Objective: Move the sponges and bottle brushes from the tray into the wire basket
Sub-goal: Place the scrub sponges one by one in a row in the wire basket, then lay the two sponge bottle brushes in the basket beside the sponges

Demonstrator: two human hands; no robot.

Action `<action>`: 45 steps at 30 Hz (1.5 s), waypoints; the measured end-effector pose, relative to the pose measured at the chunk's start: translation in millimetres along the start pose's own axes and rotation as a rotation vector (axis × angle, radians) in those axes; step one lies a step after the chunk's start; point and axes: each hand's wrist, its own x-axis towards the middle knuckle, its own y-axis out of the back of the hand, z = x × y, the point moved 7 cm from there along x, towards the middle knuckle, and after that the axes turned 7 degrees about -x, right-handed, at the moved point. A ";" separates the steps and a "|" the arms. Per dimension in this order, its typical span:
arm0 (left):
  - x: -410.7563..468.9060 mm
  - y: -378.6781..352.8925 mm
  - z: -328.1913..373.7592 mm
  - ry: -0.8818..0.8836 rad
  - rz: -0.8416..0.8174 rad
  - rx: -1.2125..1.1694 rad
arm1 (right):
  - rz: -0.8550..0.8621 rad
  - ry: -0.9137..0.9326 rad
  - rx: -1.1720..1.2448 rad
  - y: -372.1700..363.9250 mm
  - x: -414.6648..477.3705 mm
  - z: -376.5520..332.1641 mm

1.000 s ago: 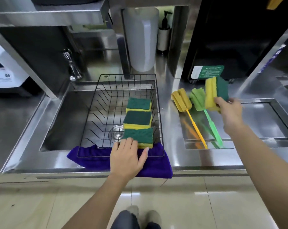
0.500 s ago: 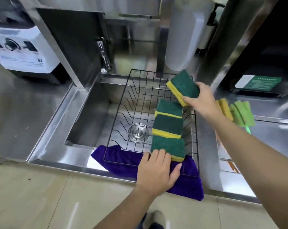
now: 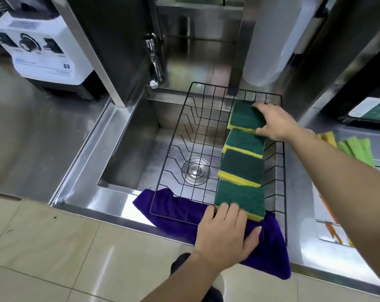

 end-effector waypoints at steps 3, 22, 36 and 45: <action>-0.2 0.5 0.1 -0.007 0.018 -0.010 | -0.097 0.039 -0.153 -10.9 0.3 -1.5; 2.5 2.6 -0.5 -0.036 0.041 -0.006 | 0.432 -0.174 0.055 28.6 -71.2 16.9; 1.8 1.8 0.3 -0.081 0.099 -0.020 | 0.219 -0.498 0.036 -13.2 -154.5 107.9; 1.0 2.1 0.3 -0.083 0.119 -0.013 | 0.182 -0.633 0.355 -37.0 -162.5 127.3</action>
